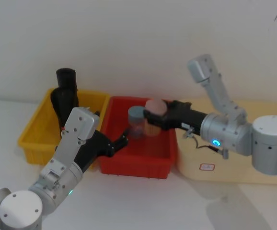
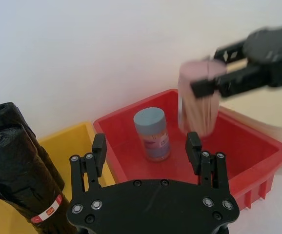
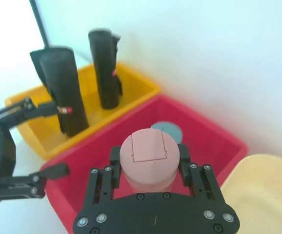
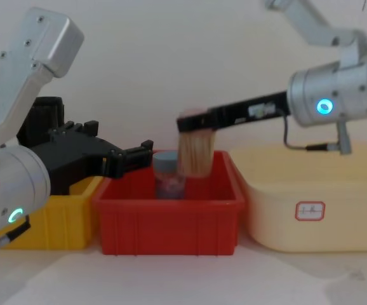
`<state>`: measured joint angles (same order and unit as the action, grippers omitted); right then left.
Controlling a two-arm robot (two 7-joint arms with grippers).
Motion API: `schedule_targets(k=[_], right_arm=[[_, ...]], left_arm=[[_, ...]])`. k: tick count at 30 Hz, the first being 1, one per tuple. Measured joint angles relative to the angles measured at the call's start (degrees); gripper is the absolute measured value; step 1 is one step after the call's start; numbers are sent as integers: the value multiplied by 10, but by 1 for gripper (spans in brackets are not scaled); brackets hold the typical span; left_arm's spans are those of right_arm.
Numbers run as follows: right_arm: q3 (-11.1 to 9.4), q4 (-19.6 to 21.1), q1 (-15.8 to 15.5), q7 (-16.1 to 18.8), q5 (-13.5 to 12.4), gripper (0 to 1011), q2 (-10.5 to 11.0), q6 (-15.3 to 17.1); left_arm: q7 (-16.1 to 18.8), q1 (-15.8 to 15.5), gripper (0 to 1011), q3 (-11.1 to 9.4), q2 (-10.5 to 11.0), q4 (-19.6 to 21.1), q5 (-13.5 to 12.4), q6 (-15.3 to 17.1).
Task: Pick up the garbage bag with the one hand and transfer it to the other hand.
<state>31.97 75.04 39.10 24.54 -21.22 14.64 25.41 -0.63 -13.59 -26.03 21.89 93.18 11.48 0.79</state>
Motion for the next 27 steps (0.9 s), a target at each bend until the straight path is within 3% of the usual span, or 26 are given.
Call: schedule_targets(k=[15,27], right_arm=[[-73,145,-58,-81,8,666,42,0],[-129,174,-96,-135,12,666,54,4]], left_arm=[[0,0,1000,0,0,0,0,0],[0,0,1000,0,0,0,0,0]])
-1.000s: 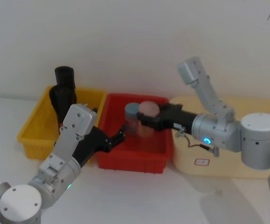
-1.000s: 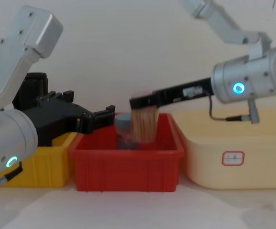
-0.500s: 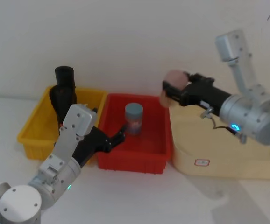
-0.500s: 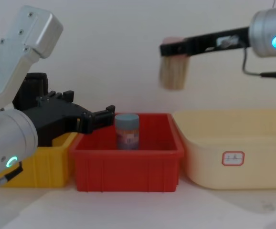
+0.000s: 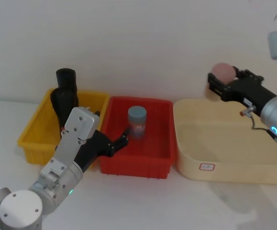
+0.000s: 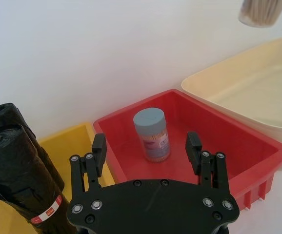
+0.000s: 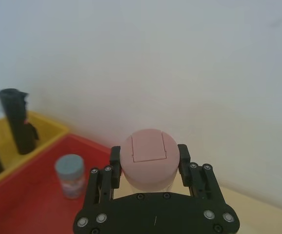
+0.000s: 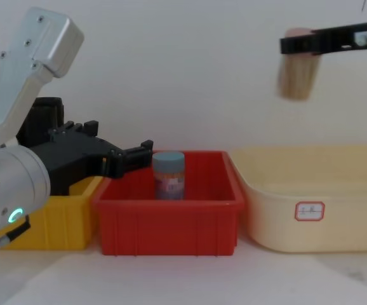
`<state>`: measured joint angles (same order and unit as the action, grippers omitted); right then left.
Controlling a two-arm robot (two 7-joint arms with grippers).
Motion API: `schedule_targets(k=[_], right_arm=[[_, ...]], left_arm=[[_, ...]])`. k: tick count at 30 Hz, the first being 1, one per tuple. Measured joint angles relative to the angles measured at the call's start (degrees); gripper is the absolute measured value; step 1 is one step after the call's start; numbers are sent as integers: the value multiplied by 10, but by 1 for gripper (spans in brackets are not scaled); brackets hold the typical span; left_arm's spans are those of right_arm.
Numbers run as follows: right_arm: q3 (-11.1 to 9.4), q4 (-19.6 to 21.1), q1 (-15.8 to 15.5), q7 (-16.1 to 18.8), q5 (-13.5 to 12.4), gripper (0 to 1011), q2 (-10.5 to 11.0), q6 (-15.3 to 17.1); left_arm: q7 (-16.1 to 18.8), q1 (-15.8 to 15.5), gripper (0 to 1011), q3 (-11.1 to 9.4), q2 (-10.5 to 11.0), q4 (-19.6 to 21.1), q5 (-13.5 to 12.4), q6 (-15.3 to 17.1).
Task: Pick up the garbage bag with the one hand and transfer it to the other hand.
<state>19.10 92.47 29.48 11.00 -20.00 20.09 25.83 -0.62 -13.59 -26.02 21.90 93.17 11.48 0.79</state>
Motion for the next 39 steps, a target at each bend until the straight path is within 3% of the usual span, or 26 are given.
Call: schedule_targets(k=[10,17,31,39], right_arm=[[-29,-42,-18,-15,-11,666,-7,3],[-36,-100,-20,-3,-24,666,-18,3],[-41,-164,-15,16,-38,998,-31,-3],[-42,-179,-14,21,-41,1001,-34,-5]], left_arm=[[0,0,1000,0,0,0,0,0],[0,0,1000,0,0,0,0,0],[0,0,1000,0,0,0,0,0],[0,0,1000,0,0,0,0,0]])
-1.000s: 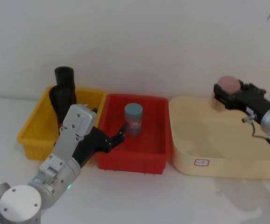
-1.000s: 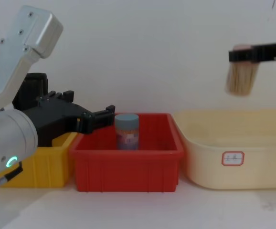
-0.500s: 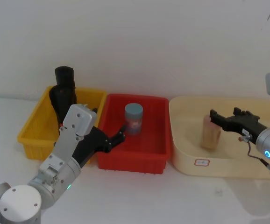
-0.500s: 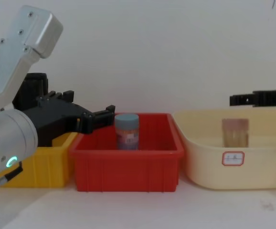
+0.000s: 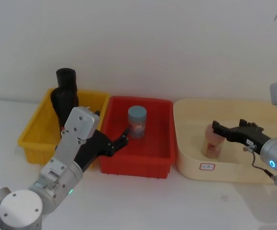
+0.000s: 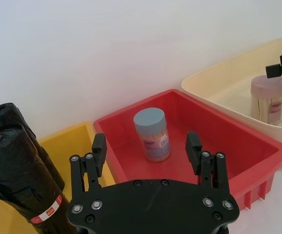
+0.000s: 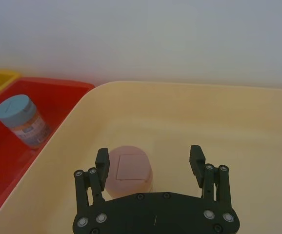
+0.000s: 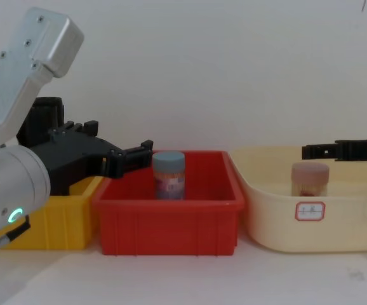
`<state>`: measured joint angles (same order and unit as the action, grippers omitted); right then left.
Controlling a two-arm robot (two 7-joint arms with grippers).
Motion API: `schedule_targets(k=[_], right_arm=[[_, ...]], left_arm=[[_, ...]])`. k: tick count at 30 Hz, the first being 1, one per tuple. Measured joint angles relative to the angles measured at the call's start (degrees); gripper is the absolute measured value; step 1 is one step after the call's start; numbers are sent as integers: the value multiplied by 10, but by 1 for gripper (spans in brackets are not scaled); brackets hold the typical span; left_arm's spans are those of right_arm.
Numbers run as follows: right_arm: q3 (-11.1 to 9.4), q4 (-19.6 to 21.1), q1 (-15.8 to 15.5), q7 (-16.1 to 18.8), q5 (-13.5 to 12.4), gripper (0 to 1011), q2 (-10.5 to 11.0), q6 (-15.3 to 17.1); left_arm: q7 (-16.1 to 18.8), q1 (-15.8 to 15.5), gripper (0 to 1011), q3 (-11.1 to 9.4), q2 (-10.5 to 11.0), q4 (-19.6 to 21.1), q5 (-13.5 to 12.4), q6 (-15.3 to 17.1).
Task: Pick up the garbage bag with the one hand and transfer it to the other hand.
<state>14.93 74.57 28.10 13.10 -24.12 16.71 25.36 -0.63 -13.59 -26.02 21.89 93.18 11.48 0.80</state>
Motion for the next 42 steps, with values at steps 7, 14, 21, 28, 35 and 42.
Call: schedule_targets(k=[7,14,21,28,35,42], right_arm=[[0,-5,0,1,-1,1001,-1,-1],[-1,10,-7,-1,2,1001,1,-8],[-8,53,-31,-13,11,1000,5,-32],[-18,103,-60,-26,23,1001,9,-59],[-28,151,-88,-40,33,1001,12,-81],[-33,176,-102,-47,38,1001,13,-92]], left_arm=[[0,0,1000,0,0,0,0,0],[0,0,1000,0,0,0,0,0],[0,1,1000,2,0,1,0,1],[6,10,1000,18,2,15,12,22],[5,21,1000,43,13,31,35,66],[-7,35,1000,83,39,47,69,128]])
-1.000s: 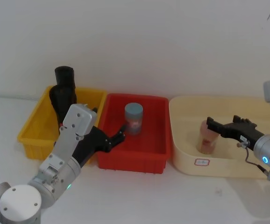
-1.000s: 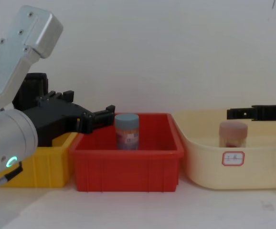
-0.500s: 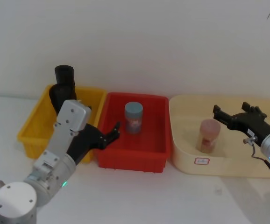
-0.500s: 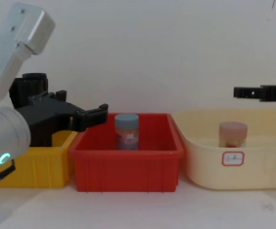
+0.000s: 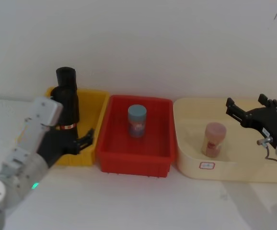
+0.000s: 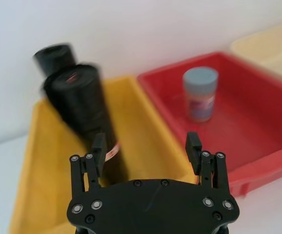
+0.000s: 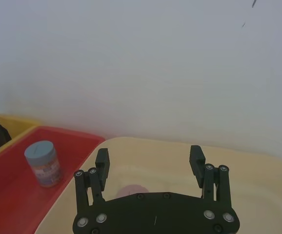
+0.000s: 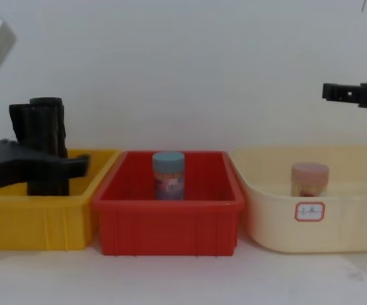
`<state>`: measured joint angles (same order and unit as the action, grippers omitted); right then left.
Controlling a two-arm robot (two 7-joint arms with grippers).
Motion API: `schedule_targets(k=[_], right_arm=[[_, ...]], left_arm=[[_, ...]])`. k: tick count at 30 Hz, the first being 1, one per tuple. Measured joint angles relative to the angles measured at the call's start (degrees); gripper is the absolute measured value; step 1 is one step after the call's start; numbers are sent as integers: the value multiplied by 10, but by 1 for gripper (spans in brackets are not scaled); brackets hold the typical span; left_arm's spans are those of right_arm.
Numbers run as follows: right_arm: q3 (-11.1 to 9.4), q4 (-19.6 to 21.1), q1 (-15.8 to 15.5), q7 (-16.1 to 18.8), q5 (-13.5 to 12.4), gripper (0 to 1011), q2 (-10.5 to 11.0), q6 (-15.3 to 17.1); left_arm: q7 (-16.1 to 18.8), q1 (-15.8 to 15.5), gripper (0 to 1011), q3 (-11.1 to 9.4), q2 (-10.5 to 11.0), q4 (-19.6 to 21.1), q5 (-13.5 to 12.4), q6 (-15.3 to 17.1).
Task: Pick up the garbage bag with the one hand and transfer it to the other hand.
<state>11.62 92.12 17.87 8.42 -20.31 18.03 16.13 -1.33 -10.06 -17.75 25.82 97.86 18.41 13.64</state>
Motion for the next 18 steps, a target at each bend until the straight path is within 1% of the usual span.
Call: schedule_targets(k=[2,3,4,5,6,7,10,11,13,18], right_arm=[[-1,4,-2,-1,1,1000,0,-2],[-1,7,-4,-2,2,1001,0,-3],[-2,9,-5,-2,2,1000,0,-4],[-2,10,-6,-3,2,1001,1,-5],[-2,12,-6,-3,3,1000,1,-5],[-3,15,-8,-4,3,1001,1,-6],[-3,18,-10,-5,4,1001,1,-8],[-4,19,-11,-5,4,1000,1,-8],[-4,22,-12,-6,5,1001,1,-9],[-5,26,-15,-7,6,1000,1,-11]], left_arm=[[-4,3,1000,10,7,3,7,12],[-8,7,1000,22,15,6,17,27],[-8,7,1000,22,15,6,17,27],[-14,10,1000,34,24,9,25,39],[-17,11,1000,37,26,10,29,45],[-23,14,1000,48,34,13,38,59],[-31,17,1000,60,45,16,49,75],[-36,18,1000,69,50,18,55,86],[-43,19,1000,78,58,20,64,101],[-58,16,1000,88,68,19,76,123]])
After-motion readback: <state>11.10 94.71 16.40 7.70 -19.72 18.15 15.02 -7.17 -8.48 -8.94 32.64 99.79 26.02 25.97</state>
